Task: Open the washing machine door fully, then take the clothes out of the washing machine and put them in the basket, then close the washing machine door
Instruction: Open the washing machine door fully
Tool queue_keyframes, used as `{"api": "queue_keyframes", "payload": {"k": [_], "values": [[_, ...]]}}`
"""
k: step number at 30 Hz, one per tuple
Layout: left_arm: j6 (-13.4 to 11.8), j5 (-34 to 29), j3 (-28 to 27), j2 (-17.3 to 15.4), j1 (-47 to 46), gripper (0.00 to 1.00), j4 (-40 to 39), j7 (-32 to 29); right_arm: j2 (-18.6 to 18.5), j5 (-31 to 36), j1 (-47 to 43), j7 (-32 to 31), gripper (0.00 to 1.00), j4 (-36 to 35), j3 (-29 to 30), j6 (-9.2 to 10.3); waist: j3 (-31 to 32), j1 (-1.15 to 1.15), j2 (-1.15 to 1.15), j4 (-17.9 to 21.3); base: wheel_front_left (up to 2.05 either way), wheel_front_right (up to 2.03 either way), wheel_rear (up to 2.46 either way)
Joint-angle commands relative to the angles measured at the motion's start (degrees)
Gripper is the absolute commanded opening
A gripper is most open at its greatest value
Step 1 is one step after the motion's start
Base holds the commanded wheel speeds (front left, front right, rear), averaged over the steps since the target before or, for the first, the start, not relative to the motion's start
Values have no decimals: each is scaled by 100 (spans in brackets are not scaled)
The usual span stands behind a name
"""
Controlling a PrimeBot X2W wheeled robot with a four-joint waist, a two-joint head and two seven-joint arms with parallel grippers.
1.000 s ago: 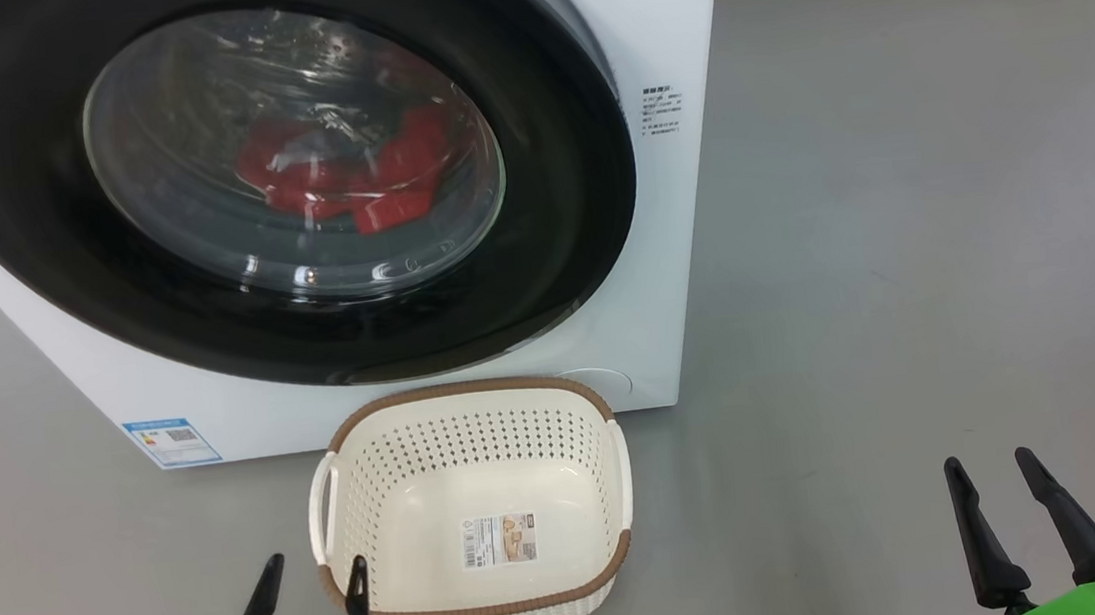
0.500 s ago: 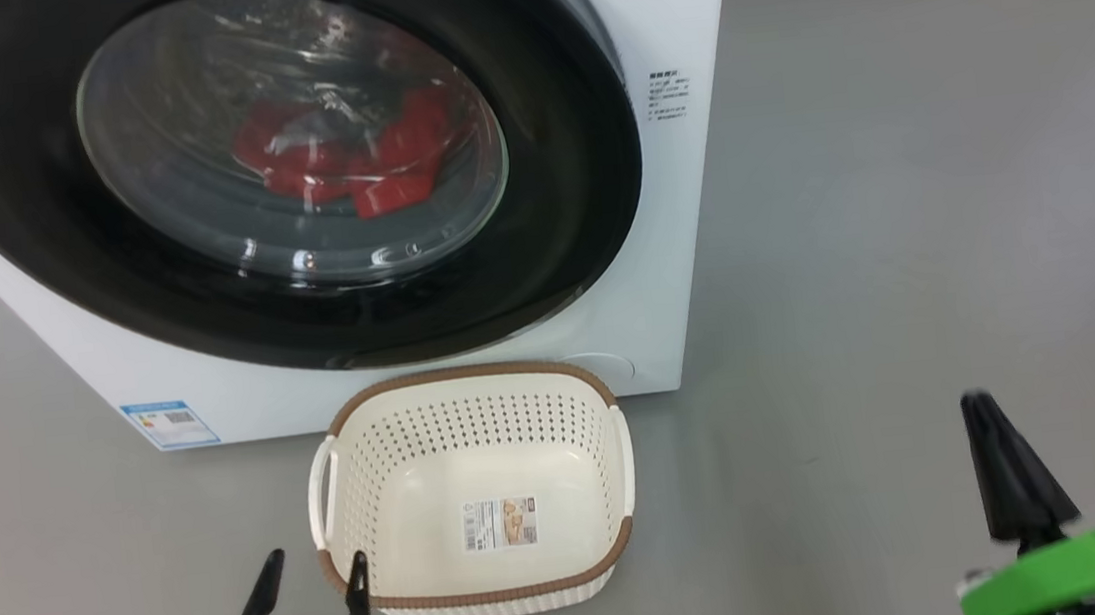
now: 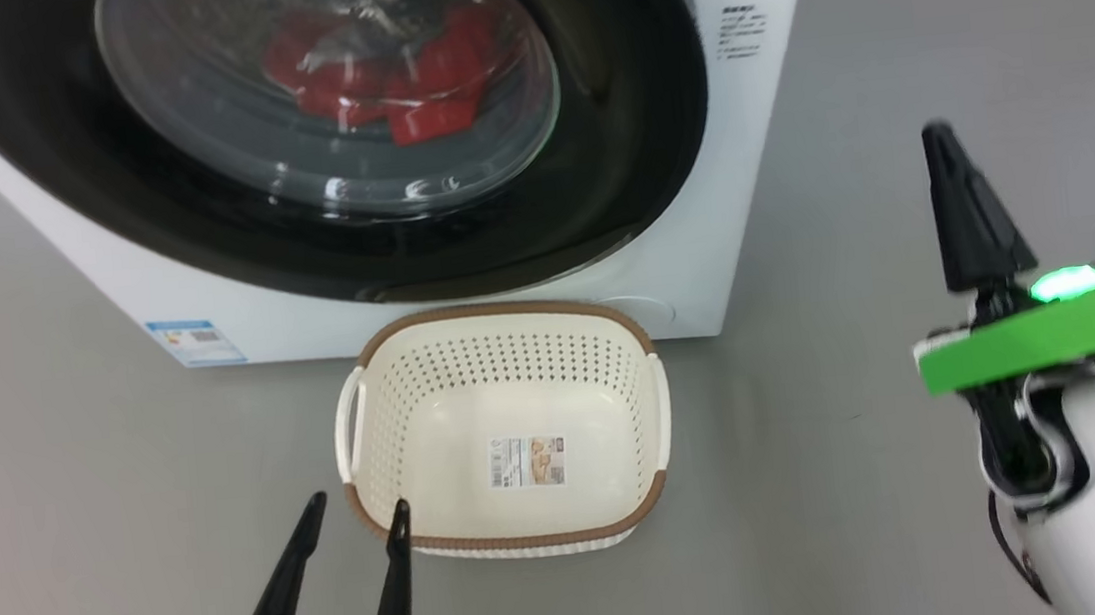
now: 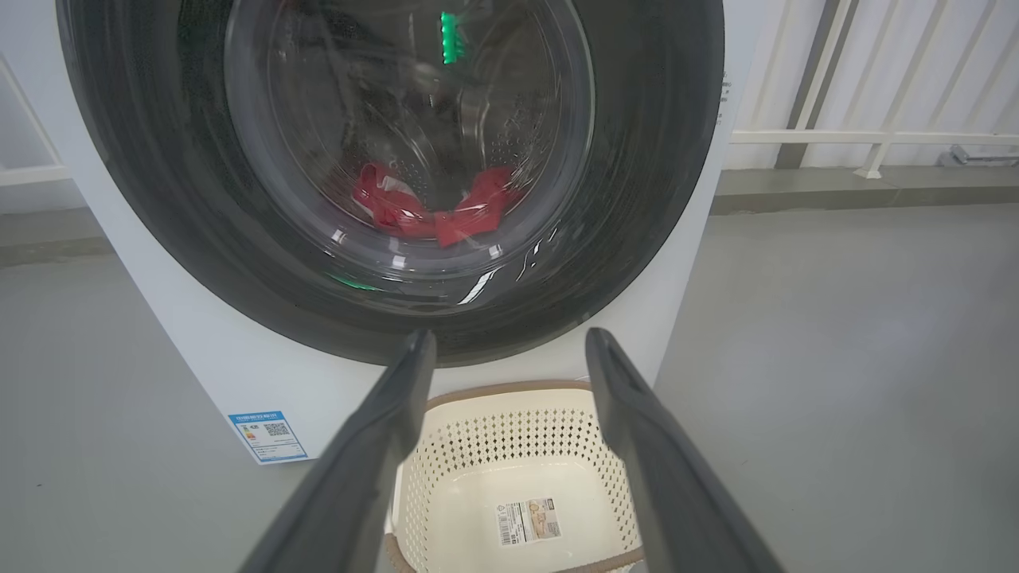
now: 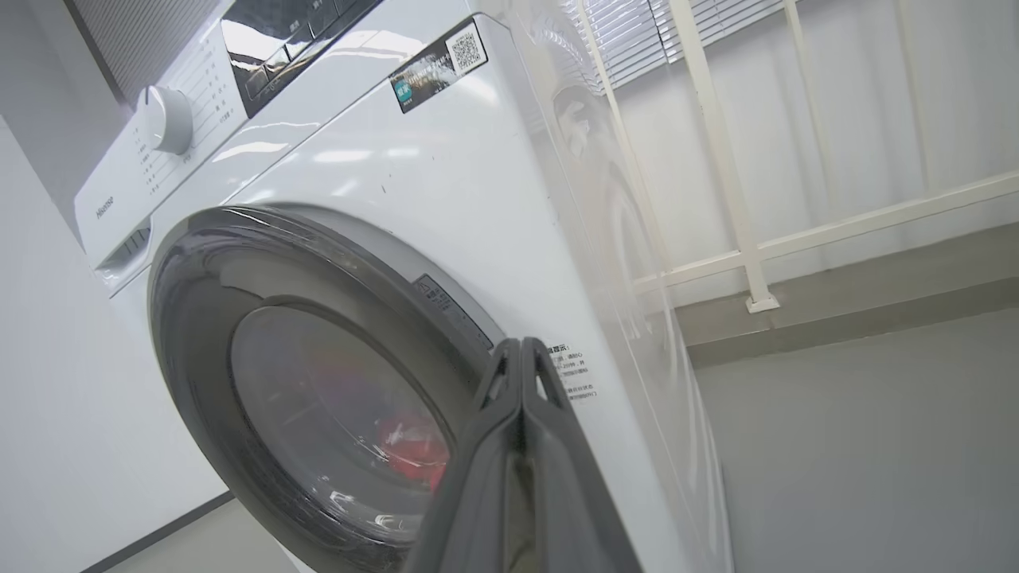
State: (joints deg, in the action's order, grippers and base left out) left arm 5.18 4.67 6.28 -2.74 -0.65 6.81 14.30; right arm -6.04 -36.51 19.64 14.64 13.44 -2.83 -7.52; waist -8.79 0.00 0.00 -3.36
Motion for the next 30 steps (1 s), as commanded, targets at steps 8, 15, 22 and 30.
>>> {"api": "queue_keyframes", "payload": {"k": [8,15,22,30], "values": [[-51,180,37,-14,-560,100,-182,70,-602,-1903,1441,36,0,27,-841,3,-658,0,0,-452,0,0,0],[-71,256,125,-14,-813,100,-191,70,-1116,-3033,2195,-151,0,130,-1391,3,-1050,0,0,-540,0,0,0],[-83,334,260,-14,-1107,100,-179,70,-1607,-4266,2921,-937,0,160,-1770,3,-1423,0,0,-644,0,0,0],[-109,395,319,-14,-1299,100,-175,70,-1939,-5185,3525,-1918,0,181,-1932,3,-1670,0,0,-728,0,0,0]]}}
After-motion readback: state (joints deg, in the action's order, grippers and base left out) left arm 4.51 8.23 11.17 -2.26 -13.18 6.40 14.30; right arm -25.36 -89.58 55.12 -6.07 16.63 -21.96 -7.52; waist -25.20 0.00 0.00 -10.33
